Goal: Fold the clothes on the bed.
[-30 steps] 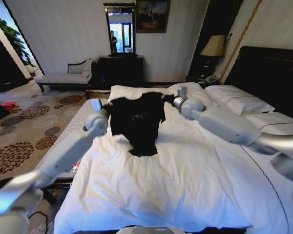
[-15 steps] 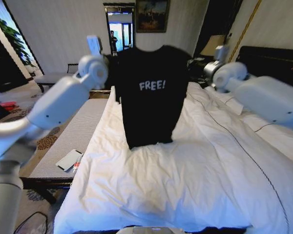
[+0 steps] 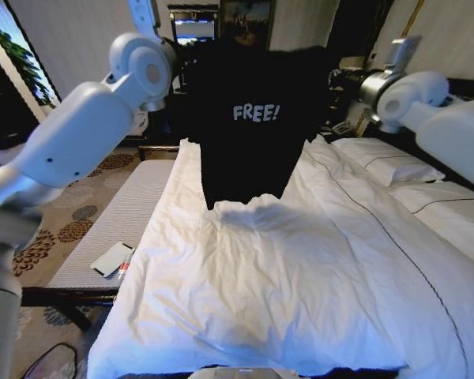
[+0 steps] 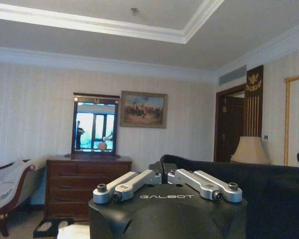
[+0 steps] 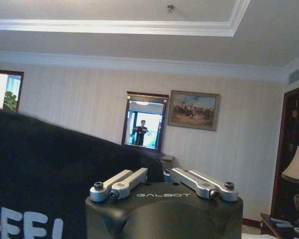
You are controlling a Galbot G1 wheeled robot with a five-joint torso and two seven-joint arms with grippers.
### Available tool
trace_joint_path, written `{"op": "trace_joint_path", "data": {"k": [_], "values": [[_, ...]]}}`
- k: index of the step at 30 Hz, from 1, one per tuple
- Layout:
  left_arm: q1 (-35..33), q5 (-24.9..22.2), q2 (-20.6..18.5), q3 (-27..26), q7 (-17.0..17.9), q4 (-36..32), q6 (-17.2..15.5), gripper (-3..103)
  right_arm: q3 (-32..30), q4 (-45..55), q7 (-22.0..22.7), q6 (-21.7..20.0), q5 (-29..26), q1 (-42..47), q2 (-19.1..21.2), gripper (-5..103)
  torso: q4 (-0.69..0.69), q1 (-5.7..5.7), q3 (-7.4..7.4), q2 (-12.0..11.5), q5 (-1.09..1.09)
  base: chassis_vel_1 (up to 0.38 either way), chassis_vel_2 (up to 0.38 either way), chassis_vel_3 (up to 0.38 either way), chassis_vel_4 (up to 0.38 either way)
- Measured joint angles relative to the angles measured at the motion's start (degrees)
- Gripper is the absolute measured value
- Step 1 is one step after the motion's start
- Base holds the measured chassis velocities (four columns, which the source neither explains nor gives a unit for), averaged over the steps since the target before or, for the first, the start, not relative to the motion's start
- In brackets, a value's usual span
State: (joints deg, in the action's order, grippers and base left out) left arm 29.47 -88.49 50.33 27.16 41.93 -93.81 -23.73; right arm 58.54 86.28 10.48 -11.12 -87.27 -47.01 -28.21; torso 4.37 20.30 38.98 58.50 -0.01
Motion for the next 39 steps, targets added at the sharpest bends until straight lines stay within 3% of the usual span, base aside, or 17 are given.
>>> {"op": "trace_joint_path", "data": {"k": [7,13,17,19,22,23,28,30,33,39], "values": [[-3.4,-2.9,-8.2,-3.7,3.6,-11.9,-0.4,0,2.7,10.8,2.1,-1.6,-4.0,-5.8,5.6,1,-0.08,-0.02,-0.01,0.0,0.03,0.0,0.0,0.0,0.0],[-6.1,-6.6,-13.9,-7.6,5.8,-19.6,-0.6,0,6.2,18.1,3.7,-3.1,-7.1,-12.1,9.9,1,-0.03,-0.02,-0.01,0.0,0.02,0.0,0.0,0.0,0.0],[-11.5,-11.1,-21.1,-14.4,6.7,-28.3,-0.8,0,7.1,24.3,6.1,-5.2,-11.6,-15.7,14.1,1,-0.02,-0.02,-0.01,0.0,0.01,0.0,0.0,0.0,0.0],[-12.8,-11.9,-22.5,-16.2,6.8,-29.9,-0.8,0,7.1,26.1,6.6,-5.6,-12.4,-16.2,15.2,1,-0.04,-0.02,-0.01,0.0,0.01,0.0,0.0,0.0,0.0],[-21.1,-15.0,-29.7,-26.3,5.9,-36.9,-1.2,0,6.8,33.2,9.0,-7.2,-14.4,-17.5,18.8,1,-0.08,-0.02,-0.01,0.0,0.03,0.0,0.0,0.0,0.0],[-21.1,-15.0,-29.7,-26.3,5.9,-36.9,-1.2,0,6.8,33.2,9.0,-7.2,-14.4,-17.5,18.8,1,-0.08,-0.02,-0.01,0.0,0.03,0.0,0.0,0.0,0.0],[-31.1,-15.9,-39.0,-35.6,2.3,-44.3,0.9,0,5.1,43.6,11.8,-9.3,-17.1,-18.7,25.7,1,-0.03,-0.02,-0.02,0.0,0.02,0.0,0.0,0.0,0.0],[-31.9,-16.6,-40.1,-37.1,2.3,-45.3,1.2,0,4.9,45.1,12.1,-9.6,-17.4,-18.9,26.7,1,-0.01,-0.02,-0.02,0.0,-0.01,0.0,0.0,0.0,0.0],[-33.5,-21.4,-42.9,-42.2,2.4,-48.4,1.5,0,3.6,49.3,13.4,-10.6,-19.4,-19.3,29.6,1,-0.01,-0.01,-0.01,0.0,-0.01,0.0,0.0,0.0,0.0],[-35.3,-26.7,-46.1,-46.8,3.3,-50.0,1.5,0,1.5,52.3,15.4,-11.9,-23.0,-19.2,31.1,1,-0.06,0.0,0.0,0.0,0.02,0.0,0.0,0.0,0.0]]}}
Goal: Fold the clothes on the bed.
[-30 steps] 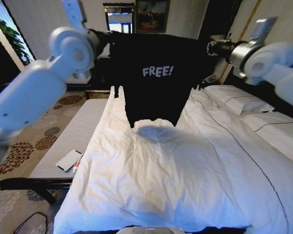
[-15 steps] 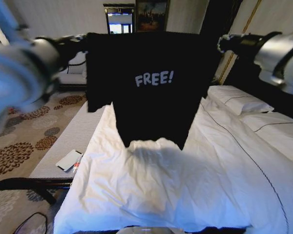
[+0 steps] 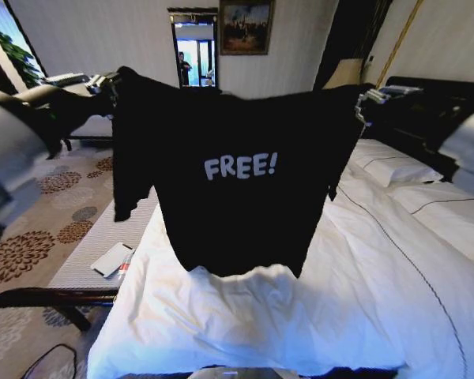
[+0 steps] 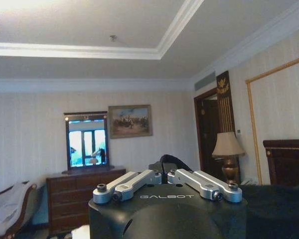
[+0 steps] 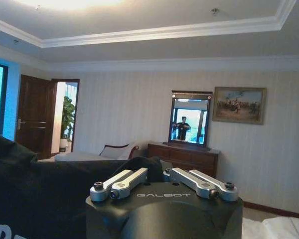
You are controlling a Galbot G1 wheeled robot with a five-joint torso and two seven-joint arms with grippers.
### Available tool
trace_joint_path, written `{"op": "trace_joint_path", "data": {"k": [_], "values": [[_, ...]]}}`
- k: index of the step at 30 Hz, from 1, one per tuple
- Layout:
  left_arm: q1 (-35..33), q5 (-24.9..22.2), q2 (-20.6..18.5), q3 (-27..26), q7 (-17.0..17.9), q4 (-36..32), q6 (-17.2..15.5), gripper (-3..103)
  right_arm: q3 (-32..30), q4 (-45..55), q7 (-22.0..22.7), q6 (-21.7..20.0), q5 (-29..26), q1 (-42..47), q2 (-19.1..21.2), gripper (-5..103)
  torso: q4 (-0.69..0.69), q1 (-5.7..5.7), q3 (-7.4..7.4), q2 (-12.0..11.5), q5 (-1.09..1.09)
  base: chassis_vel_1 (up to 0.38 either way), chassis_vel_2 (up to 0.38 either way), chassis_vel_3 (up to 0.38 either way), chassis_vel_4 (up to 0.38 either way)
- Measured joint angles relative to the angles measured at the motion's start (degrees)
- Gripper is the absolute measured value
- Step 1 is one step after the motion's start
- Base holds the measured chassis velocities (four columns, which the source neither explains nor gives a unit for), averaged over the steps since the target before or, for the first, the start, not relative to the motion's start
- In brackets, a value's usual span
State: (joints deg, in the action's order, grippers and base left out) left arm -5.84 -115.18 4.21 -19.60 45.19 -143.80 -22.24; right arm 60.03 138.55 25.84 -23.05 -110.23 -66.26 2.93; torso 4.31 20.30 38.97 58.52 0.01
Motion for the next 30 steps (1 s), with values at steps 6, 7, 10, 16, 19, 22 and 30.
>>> {"op": "trace_joint_path", "data": {"k": [6,7,10,16,19,22,30], "values": [[-10.1,-2.0,0.5,-10.8,1.7,0.0,-0.4,0,-0.4,1.6,1.1,-0.6,-2.1,0.2,0.4,1,-0.01,-0.01,0.0,0.0,-0.02,0.0,0.0,0.0,0.0],[-11.0,-1.0,1.5,-10.1,2.2,0.1,-0.7,0,0.4,1.6,1.1,-0.6,-1.8,0.2,0.5,1,-0.01,0.0,0.0,0.0,-0.01,0.0,0.0,0.0,0.0],[-12.6,2.2,4.7,-7.4,3.5,0.2,-1.1,0,3.4,1.2,0.7,-0.2,0.3,0.1,0.9,1,0.04,0.0,0.01,0.0,0.0,0.0,0.0,0.0,0.0],[-15.3,10.4,13.1,0.7,5.4,0.4,-1.9,0,14.8,-2.0,-2.8,2.7,8.9,-0.5,0.5,1,0.01,0.01,0.02,0.0,-0.02,0.0,0.0,0.0,0.0],[-15.1,15.2,18.1,7.9,6.3,1.6,-2.0,0,19.4,-4.3,-5.1,4.5,13.5,0.8,-1.1,1,0.02,0.01,0.02,0.0,-0.02,0.0,0.0,0.0,0.0],[-14.5,18.6,21.5,13.1,6.6,3.7,-2.0,0,20.5,-6.2,-6.3,5.6,15.9,2.7,-2.7,1,0.02,0.01,0.02,0.0,-0.01,0.0,0.0,0.0,0.0],[-14.1,26.9,31.8,24.5,5.7,13.8,-2.0,0,18.7,-15.4,-11.0,10.3,24.9,14.8,-9.2,1,0.01,0.01,0.02,0.0,-0.02,0.0,0.0,0.0,0.0]]}}
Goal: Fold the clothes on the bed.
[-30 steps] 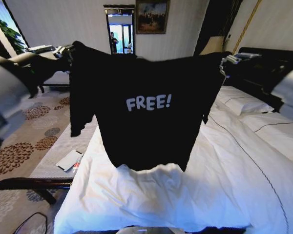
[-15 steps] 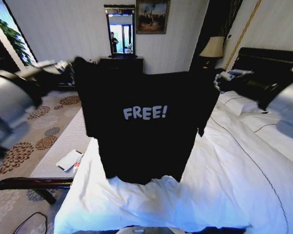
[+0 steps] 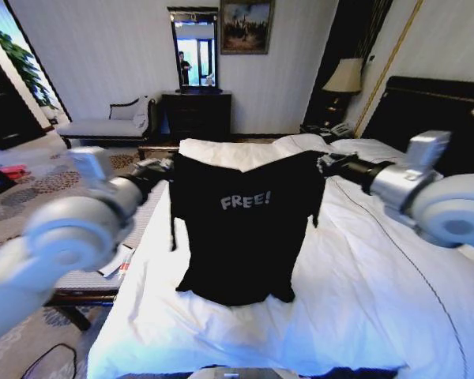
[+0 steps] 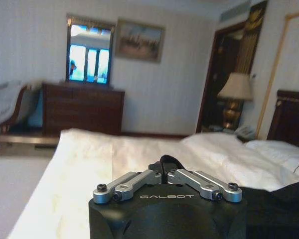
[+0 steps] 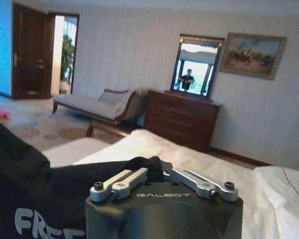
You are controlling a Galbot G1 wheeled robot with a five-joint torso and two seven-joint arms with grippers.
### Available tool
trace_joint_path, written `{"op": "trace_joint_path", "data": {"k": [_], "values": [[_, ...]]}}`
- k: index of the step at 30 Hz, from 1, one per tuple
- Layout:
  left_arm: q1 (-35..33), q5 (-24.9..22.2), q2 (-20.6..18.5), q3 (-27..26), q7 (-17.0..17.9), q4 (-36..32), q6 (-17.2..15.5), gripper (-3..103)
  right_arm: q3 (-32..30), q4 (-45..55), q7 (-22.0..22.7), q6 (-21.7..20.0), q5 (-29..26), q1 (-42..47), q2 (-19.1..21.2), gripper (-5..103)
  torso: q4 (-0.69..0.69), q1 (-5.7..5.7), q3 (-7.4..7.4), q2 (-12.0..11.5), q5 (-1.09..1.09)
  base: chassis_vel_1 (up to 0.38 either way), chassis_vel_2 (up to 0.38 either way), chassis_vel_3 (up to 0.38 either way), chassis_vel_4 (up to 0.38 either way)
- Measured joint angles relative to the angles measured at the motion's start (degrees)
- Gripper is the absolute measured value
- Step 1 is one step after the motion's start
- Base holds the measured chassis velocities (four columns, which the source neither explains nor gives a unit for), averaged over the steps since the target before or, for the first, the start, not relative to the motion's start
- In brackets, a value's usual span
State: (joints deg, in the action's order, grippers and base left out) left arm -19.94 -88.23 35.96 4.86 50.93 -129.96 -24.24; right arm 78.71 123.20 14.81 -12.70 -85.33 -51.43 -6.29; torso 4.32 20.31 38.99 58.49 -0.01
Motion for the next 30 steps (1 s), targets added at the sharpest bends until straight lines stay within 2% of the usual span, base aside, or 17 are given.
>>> {"op": "trace_joint_path", "data": {"k": [1,2,4,5,6,8,10,11,15,19,26,30], "values": [[0.2,0.9,1.3,1.1,-0.3,2.4,0.0,0,-1.1,-1.7,-0.3,0.6,0.6,2.1,-1.0,1,0.02,0.0,0.0,0.0,-0.01,0.0,0.0,0.0,0.0],[0.2,2.1,2.5,2.3,-0.9,5.2,0.0,0,-5.3,-4.6,-0.7,1.0,1.3,6.4,-2.9,1,0.06,0.0,0.0,0.0,-0.03,0.0,0.0,0.0,0.0],[0.1,4.0,4.1,3.7,-1.8,9.0,0.0,0,-15.7,-9.7,-0.3,1.3,1.4,15.4,-6.5,1,0.02,0.0,-0.01,0.0,0.04,0.0,0.0,0.0,0.0],[0.1,4.0,4.1,3.7,-1.8,9.0,0.0,0,-15.7,-9.7,-0.3,1.3,1.4,15.4,-6.5,1,0.02,0.0,-0.01,0.0,0.04,0.0,0.0,0.0,0.0],[0.0,4.6,4.9,4.4,-2.2,10.8,0.0,0,-20.7,-12.4,0.0,1.3,1.3,20.8,-8.9,1,0.0,0.0,-0.01,0.0,0.08,0.0,0.0,0.0,0.0],[-0.1,5.6,6.7,5.7,-2.9,14.2,0.0,0,-29.0,-17.7,0.3,1.2,1.5,30.4,-14.1,1,-0.05,0.0,0.0,0.0,-0.03,0.0,0.0,0.0,0.0],[0.0,7.8,9.1,7.1,-4.0,18.1,0.4,0,-34.0,-22.7,0.6,0.7,2.3,36.8,-18.9,1,-0.05,0.01,0.0,0.0,0.02,0.0,0.0,0.0,0.0],[0.0,7.8,9.1,7.1,-4.0,18.1,0.4,0,-34.0,-22.7,0.6,0.7,2.3,36.8,-18.9,1,-0.05,0.01,0.0,0.0,0.02,0.0,0.0,0.0,0.0],[0.0,11.6,13.0,8.8,-5.7,24.3,1.1,0,-36.9,-30.2,0.5,0.7,5.6,44.1,-24.7,1,0.0,0.02,0.01,0.0,-0.01,0.0,0.0,0.0,0.0],[0.1,13.0,15.4,9.7,-6.6,28.4,1.1,0,-38.5,-34.5,0.3,0.7,7.3,48.2,-27.5,1,0.04,-0.01,-0.01,0.0,0.0,0.0,0.0,0.0,0.0],[0.9,16.0,20.0,10.7,-8.8,37.2,1.2,0,-40.4,-43.0,-1.0,1.6,10.1,52.8,-33.5,1,-0.02,-0.01,-0.01,0.0,0.01,0.0,0.0,0.0,0.0],[1.6,18.5,22.9,11.5,-10.2,41.5,1.5,0,-40.9,-47.3,-1.7,2.4,11.5,54.2,-36.8,1,-0.01,-0.01,-0.01,0.0,0.01,0.0,0.0,0.0,0.0]]}}
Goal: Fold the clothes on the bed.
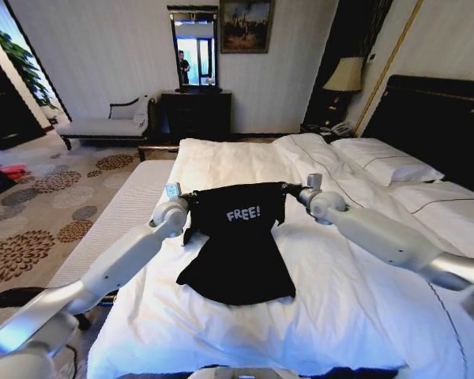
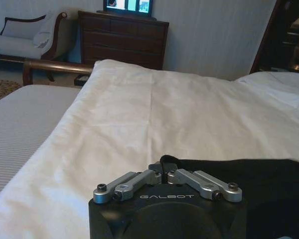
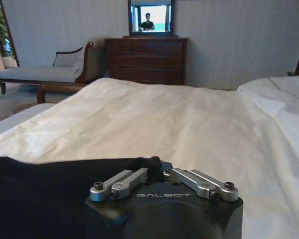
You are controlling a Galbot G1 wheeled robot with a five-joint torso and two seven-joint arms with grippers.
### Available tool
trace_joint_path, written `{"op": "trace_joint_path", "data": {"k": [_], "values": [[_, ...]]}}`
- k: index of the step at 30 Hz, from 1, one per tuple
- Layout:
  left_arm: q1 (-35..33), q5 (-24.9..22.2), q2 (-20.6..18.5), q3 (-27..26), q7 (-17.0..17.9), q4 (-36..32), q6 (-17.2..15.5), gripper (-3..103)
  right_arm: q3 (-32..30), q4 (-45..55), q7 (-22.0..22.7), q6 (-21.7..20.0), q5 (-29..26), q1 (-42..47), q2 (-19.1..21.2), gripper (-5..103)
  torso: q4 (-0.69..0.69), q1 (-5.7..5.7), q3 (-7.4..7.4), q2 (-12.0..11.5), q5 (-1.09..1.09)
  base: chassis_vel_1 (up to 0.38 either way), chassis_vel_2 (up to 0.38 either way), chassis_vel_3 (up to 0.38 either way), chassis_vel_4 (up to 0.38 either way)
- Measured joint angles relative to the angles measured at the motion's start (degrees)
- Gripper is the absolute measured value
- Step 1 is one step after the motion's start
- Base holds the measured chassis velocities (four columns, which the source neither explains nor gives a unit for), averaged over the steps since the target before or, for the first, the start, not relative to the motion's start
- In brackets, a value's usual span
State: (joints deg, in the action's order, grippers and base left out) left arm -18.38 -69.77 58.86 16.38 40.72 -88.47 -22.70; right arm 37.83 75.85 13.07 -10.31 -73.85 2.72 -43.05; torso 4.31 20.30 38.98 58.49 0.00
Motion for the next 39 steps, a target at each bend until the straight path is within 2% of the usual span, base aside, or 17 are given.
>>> {"op": "trace_joint_path", "data": {"k": [3,4,9,10,14,15,18,20,24,27,30,36,37,38,39], "values": [[1.3,2.9,3.5,0.8,-2.2,5.3,0.6,0,-0.4,-5.8,-1.0,0.9,0.7,0.6,-3.2,1,0.01,-0.01,0.0,0.0,-0.01,0.0,0.0,0.0,0.0],[1.3,2.9,3.5,0.8,-2.2,5.3,0.6,0,-0.4,-5.8,-1.0,0.9,0.7,0.6,-3.2,1,0.01,-0.01,0.0,0.0,-0.01,0.0,0.0,0.0,0.0],[5.8,8.1,11.9,2.1,-7.4,19.8,1.5,0,-0.3,-15.6,-2.6,2.1,1.1,0.0,-7.6,1,0.01,0.0,0.0,0.0,0.0,0.0,0.0,0.0,0.0],[5.8,8.1,11.9,2.1,-7.4,19.8,1.5,0,-0.3,-15.6,-2.6,2.1,1.1,0.0,-7.6,1,0.01,0.0,0.0,0.0,0.0,0.0,0.0,0.0,0.0],[10.2,12.3,19.8,2.8,-12.0,31.2,2.6,0,-0.3,-23.1,-3.5,2.9,1.4,-0.2,-10.9,1,0.01,0.01,0.01,0.0,-0.02,0.0,0.0,0.0,0.0],[10.2,12.3,19.8,2.8,-12.0,31.2,2.6,0,-0.3,-23.1,-3.5,2.9,1.4,-0.2,-10.9,1,0.01,0.01,0.01,0.0,-0.02,0.0,0.0,0.0,0.0],[14.1,15.7,25.7,2.8,-15.7,41.5,4.1,0,-0.2,-28.2,-4.3,3.5,1.6,-0.6,-12.9,1,0.06,0.0,0.0,0.0,-0.01,0.0,0.0,0.0,0.0],[15.2,16.4,27.1,2.7,-16.4,44.2,4.3,0,-0.1,-29.7,-4.6,3.7,1.8,-0.7,-13.5,1,0.05,0.0,0.0,0.0,-0.02,0.0,0.0,0.0,0.0],[18.5,20.2,31.9,0.9,-18.8,55.0,5.6,0,0.0,-35.9,-5.6,4.7,2.6,-1.0,-17.0,1,-0.01,0.0,0.0,0.0,-0.02,0.0,0.0,0.0,0.0],[19.3,21.8,33.4,-0.5,-19.8,58.9,6.1,0,0.1,-37.9,-6.0,5.2,3.0,-1.2,-18.4,1,0.0,0.0,0.0,0.0,0.0,0.0,0.0,0.0,0.0],[19.9,26.1,33.8,-3.9,-20.9,63.7,7.3,0,0.3,-40.6,-6.3,5.7,3.1,-1.8,-20.6,1,0.01,0.0,0.0,0.0,0.0,0.0,0.0,0.0,0.0],[19.7,28.7,33.7,-6.8,-21.1,65.5,7.4,0,0.9,-43.7,-6.6,6.3,3.1,-2.5,-23.7,1,-0.01,0.0,0.0,0.0,0.01,0.0,0.0,0.0,0.0],[19.3,29.2,33.7,-7.5,-21.1,65.6,7.4,-2,1.1,-44.1,-6.7,6.3,3.2,-2.6,-24.3,1,-0.01,0.0,0.0,0.0,0.01,0.0,0.0,0.0,0.0],[18.9,29.5,33.6,-8.0,-21.1,65.6,7.4,2,1.2,-44.4,-6.7,6.4,3.3,-2.6,-24.9,1,-0.02,0.0,0.0,0.0,0.01,0.0,0.0,0.0,0.0],[18.9,29.5,33.6,-8.0,-21.1,65.6,7.4,2,1.2,-44.4,-6.7,6.4,3.3,-2.6,-24.9,1,-0.02,0.0,0.0,0.0,0.01,0.0,0.0,0.0,0.0]]}}
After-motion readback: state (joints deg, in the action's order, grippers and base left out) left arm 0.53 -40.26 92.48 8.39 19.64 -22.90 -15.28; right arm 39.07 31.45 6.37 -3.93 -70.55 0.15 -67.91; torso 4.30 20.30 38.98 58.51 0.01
